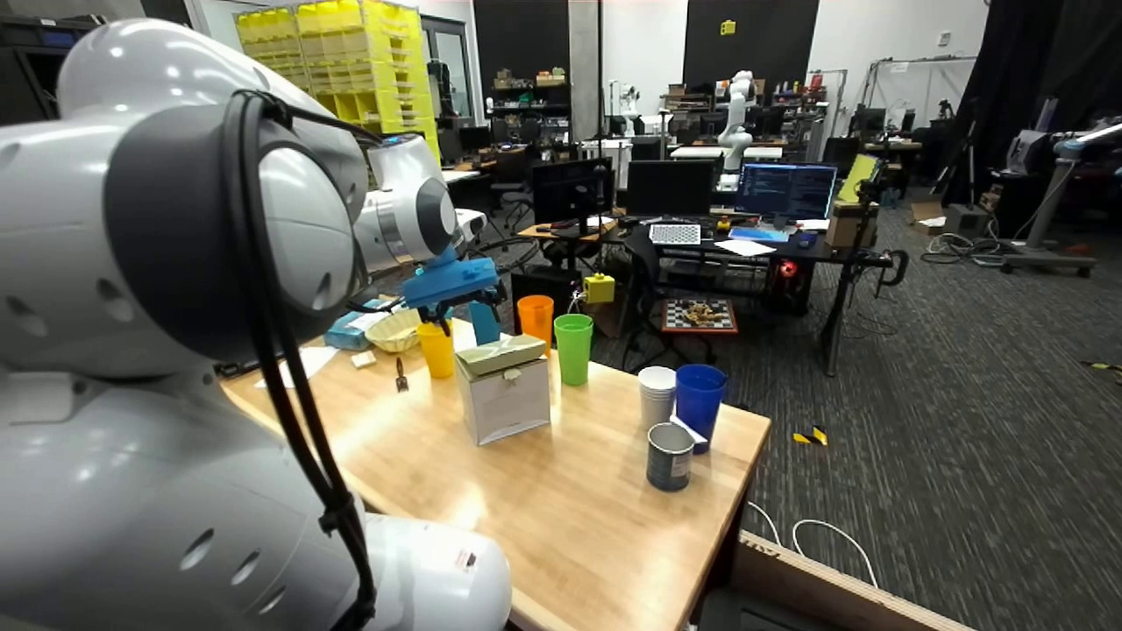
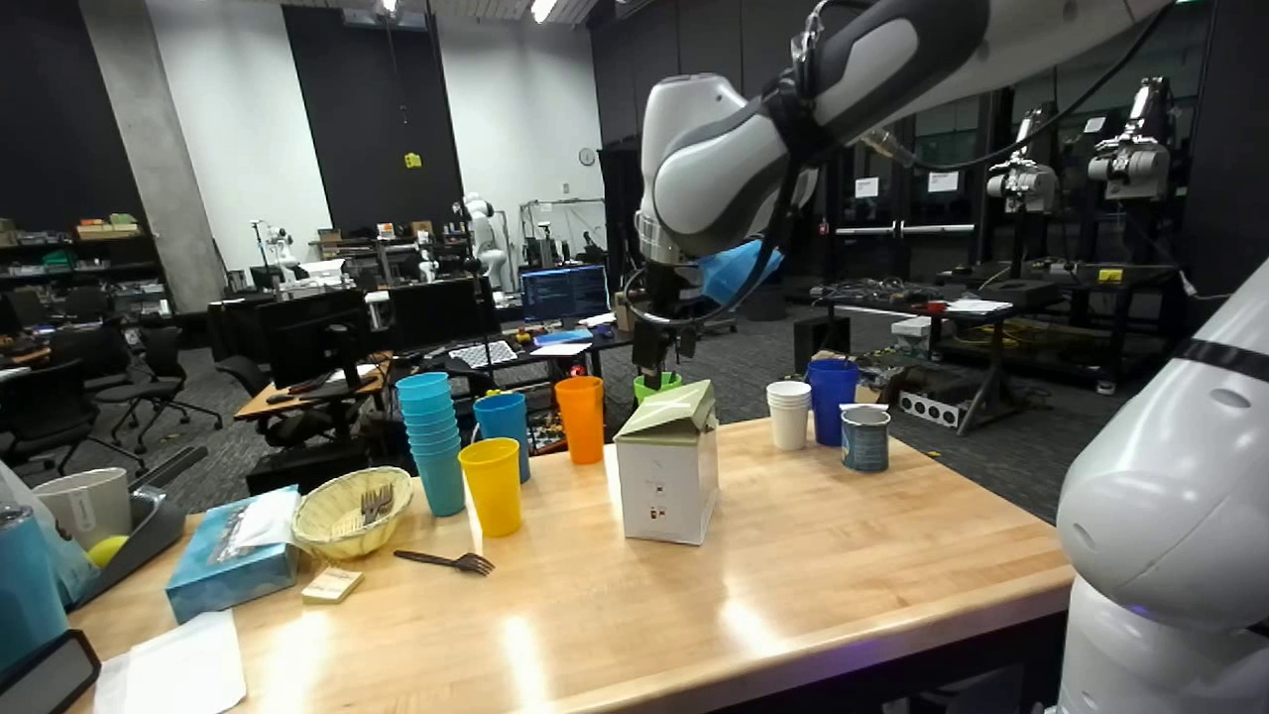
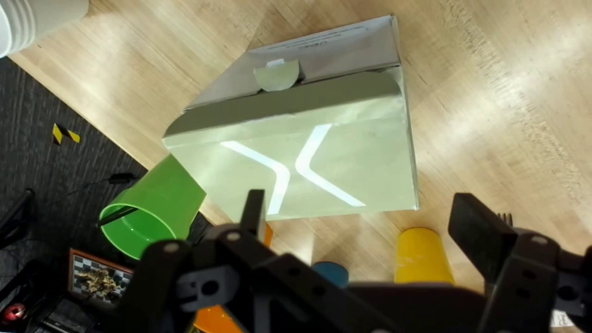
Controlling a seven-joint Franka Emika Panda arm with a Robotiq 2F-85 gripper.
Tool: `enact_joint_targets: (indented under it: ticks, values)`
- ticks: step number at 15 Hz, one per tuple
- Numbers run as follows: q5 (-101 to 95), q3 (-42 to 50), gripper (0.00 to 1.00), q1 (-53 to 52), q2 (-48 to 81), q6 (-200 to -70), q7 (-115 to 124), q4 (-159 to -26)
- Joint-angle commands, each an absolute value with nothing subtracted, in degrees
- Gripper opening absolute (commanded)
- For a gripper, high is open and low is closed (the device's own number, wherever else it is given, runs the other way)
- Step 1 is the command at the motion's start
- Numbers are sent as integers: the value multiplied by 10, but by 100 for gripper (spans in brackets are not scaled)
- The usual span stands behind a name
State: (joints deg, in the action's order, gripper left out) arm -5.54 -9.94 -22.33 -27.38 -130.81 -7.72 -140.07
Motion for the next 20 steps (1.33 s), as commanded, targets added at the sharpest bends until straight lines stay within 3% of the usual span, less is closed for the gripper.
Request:
enact_joint_targets:
  ticks: [1, 11, 20]
  values:
    - [-27, -109, 100, -213, -271, -1308, -75, -1395]
    - [250, -79, 100, -229, -285, -1417, -47, -1414]
    - [256, -92, 100, -211, -273, -1408, 7, -1406]
